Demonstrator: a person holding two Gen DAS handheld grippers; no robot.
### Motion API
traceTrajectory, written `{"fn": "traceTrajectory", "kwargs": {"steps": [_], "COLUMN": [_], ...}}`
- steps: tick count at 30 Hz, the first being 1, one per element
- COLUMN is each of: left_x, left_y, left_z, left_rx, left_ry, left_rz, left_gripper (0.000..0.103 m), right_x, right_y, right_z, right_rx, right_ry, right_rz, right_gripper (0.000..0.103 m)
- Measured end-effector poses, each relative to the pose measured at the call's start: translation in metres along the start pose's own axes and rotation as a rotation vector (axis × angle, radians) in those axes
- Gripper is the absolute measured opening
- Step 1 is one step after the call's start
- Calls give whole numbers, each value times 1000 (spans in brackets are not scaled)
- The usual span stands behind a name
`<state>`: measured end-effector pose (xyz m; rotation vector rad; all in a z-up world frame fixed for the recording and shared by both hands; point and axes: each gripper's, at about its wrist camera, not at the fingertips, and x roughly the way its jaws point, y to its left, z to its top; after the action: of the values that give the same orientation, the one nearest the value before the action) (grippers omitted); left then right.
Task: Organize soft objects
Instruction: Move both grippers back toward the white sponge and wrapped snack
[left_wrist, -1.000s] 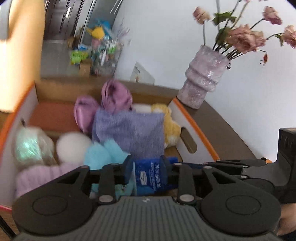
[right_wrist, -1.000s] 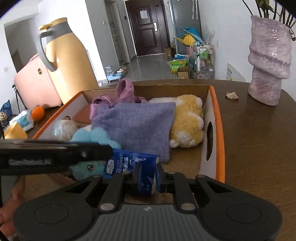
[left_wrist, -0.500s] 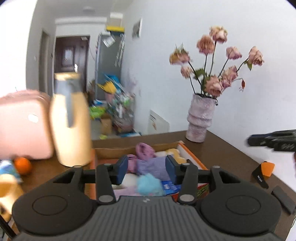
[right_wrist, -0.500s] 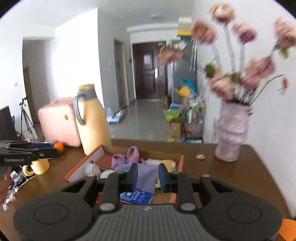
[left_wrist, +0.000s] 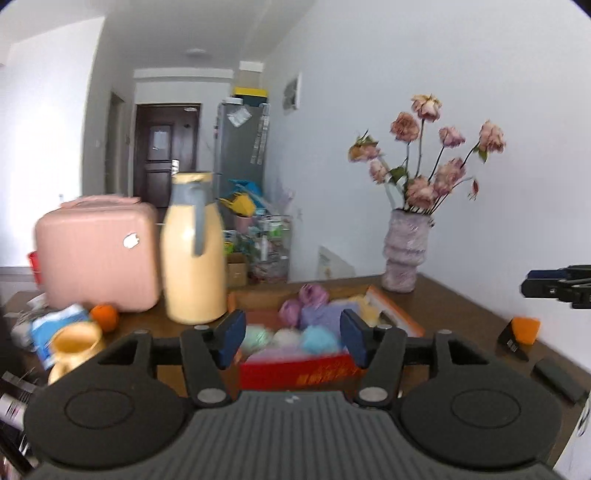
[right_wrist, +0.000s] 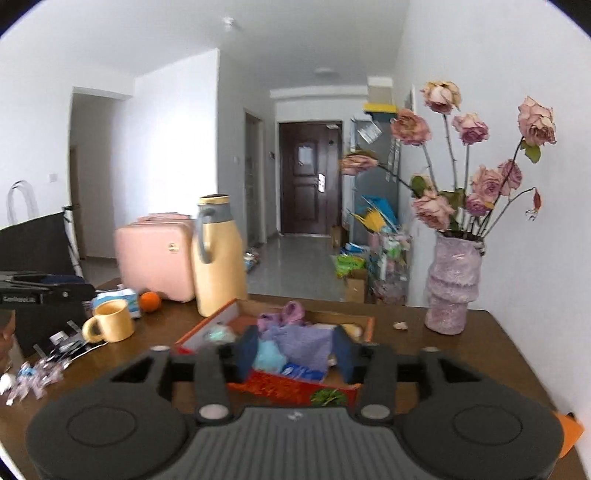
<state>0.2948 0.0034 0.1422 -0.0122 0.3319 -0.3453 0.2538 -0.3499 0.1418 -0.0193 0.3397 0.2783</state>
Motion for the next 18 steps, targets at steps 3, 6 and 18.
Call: {"fn": "traceTrajectory", "kwargs": {"steps": [3, 6, 18], "left_x": [-28, -57, -52], "left_y": [-4, -17, -12], "left_z": [-45, -99, -176], "left_rx": [36, 78, 65], "left_ry": [-21, -63, 50], "left_rz": [68, 152, 221], "left_gripper": [71, 80, 84], "right_x": [-16, -26, 57], "right_y": [22, 49, 80], "right_z": [-45, -93, -145], "right_rx": [-26, -83, -7], "right_ry": [-11, -17, 171], "right_rz": [-4, -13, 65], "right_gripper": [52, 56, 56]}}
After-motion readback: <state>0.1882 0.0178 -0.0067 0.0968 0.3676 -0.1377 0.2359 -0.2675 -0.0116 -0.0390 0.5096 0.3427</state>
